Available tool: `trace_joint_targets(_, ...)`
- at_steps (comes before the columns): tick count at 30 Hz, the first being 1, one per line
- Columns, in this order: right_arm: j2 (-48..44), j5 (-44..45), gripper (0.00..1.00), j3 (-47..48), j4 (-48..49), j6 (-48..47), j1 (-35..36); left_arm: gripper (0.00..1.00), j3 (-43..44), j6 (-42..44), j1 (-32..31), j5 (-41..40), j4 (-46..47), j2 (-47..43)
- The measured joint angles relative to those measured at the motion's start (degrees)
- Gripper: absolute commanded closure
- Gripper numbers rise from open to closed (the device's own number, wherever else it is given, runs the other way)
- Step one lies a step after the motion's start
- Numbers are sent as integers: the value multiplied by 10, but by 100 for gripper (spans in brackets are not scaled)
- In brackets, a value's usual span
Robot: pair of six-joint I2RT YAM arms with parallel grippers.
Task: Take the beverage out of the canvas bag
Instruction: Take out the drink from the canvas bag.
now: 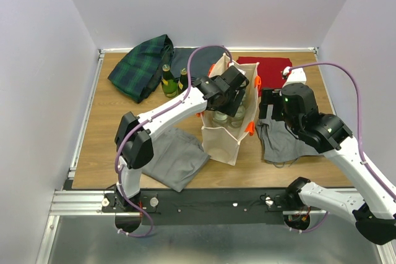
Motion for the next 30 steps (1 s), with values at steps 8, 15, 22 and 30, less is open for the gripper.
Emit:
trace_joint_targets(8, 0, 4, 0, 0, 0, 0, 0, 28, 0, 0, 0, 0, 0, 10)
trace_joint_targets(15, 0, 6, 0, 0, 0, 0, 0, 45, -1, 1, 0, 0, 1, 10)
trace_joint_targets(22, 0, 7, 0, 0, 0, 0, 0, 57, -1, 3, 1, 0, 1, 10)
trace_joint_targets(30, -2, 7, 0, 0, 0, 1, 0, 86, -1, 3, 4, 2, 1, 10)
